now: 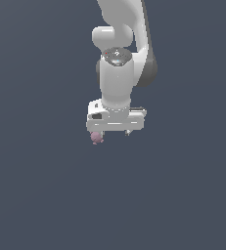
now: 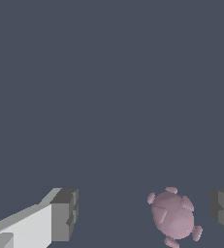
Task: Pick up the object and move it to a goal position.
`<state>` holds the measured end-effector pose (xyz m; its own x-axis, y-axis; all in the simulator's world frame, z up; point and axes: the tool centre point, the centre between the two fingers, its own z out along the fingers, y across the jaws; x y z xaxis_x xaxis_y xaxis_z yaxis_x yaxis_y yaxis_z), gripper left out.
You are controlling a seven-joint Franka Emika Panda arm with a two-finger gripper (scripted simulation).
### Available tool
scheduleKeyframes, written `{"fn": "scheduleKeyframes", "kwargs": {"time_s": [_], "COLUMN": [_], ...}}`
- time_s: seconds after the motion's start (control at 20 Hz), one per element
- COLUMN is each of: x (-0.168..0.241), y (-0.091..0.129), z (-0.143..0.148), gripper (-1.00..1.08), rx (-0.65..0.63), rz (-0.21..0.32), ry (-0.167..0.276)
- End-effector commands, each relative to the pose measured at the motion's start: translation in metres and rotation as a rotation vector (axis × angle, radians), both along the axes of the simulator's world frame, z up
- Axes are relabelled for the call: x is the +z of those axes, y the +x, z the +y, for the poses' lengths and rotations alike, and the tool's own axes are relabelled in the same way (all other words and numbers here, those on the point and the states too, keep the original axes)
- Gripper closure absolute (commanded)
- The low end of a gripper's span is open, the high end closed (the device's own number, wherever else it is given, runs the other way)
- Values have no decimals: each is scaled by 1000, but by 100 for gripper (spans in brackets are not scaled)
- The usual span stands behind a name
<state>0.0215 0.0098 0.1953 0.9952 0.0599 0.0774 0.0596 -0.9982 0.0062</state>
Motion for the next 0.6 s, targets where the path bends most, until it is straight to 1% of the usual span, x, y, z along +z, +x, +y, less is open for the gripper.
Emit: {"fn": "scheduleKeyframes", "kwargs": {"time_s": [0.0, 0.25, 0.55], "x": [0, -5, -20], "y": [0, -3, -13], "z": [0, -4, -18], "gripper": [-92, -92, -92], "rx": [0, 14, 58], "rz": [0, 3, 13], "ry": [0, -2, -6]}}
